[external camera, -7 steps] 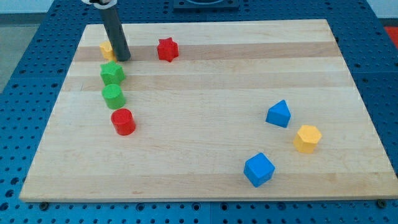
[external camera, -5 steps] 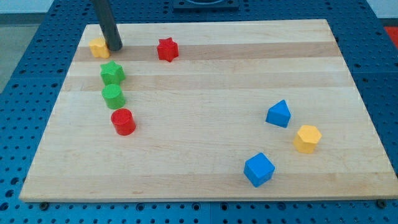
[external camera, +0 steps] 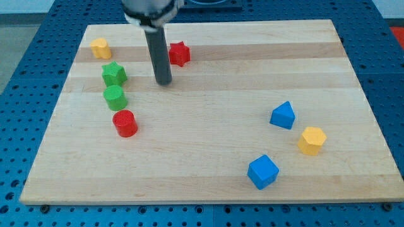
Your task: Move the blue triangle near top center of the board
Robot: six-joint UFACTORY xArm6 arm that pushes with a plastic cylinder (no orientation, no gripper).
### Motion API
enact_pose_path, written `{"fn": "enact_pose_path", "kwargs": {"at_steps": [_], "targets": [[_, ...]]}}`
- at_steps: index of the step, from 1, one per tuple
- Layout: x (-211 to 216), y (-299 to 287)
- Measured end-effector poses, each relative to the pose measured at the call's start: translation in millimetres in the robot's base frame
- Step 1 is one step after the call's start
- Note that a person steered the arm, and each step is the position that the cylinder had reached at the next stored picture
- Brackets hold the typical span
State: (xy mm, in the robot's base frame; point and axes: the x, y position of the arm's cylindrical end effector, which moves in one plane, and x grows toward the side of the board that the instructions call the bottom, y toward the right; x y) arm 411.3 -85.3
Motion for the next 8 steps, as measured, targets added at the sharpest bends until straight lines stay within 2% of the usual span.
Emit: {"fn": "enact_pose_path", "kwargs": {"at_steps": [1, 2, 3, 4, 5, 6, 7, 8], "targets": [[90.6, 71.8], [112.0, 171.8], [89.8, 231.3], [65.9, 246.7], [3.7, 238.0], [11.5, 226.5], [58.6, 220.2], [78.1, 197.7]]}}
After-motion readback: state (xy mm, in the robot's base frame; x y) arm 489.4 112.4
